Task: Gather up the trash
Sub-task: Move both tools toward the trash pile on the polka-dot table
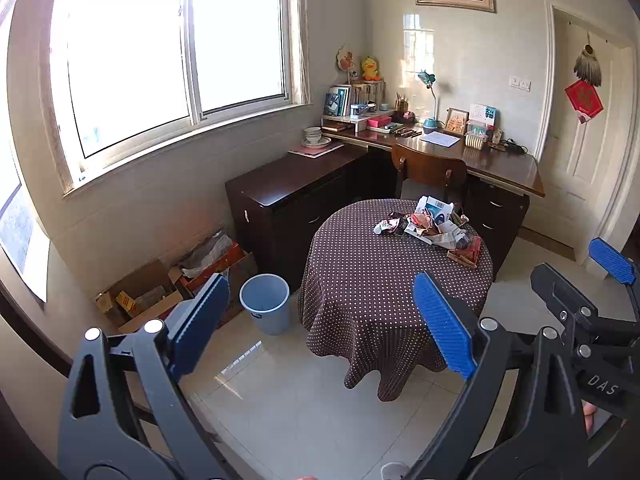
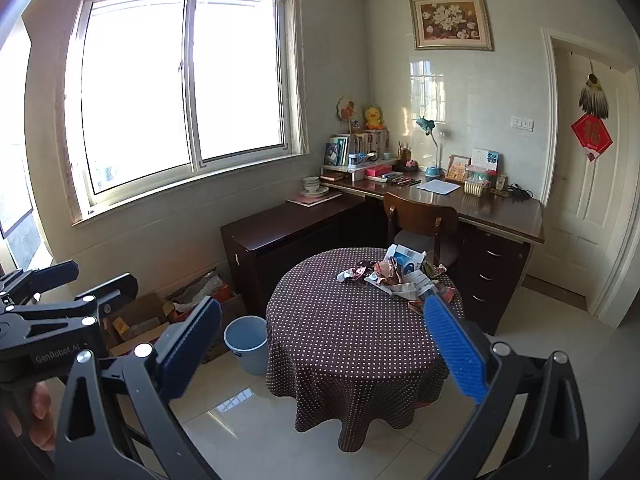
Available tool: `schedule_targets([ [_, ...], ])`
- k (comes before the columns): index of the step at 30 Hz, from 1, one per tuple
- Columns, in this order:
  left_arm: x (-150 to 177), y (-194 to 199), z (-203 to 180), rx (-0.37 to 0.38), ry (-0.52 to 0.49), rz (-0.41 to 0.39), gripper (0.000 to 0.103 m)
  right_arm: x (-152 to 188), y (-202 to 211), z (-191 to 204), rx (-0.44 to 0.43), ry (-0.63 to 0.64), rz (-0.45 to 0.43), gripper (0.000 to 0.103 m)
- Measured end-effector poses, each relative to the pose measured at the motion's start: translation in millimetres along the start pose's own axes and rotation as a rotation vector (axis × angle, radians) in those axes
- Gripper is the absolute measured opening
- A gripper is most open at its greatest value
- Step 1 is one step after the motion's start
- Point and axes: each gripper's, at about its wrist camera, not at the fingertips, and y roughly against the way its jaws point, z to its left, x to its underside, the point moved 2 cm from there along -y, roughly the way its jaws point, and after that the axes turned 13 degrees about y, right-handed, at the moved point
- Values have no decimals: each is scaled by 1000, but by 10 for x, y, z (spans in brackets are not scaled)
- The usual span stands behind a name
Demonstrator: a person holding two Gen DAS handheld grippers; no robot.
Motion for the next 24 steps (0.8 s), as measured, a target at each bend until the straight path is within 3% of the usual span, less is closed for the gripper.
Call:
schedule_targets([
  [24,-13,8,-24,-8,2,0,92,42,-55,1,-20,0,10,99],
])
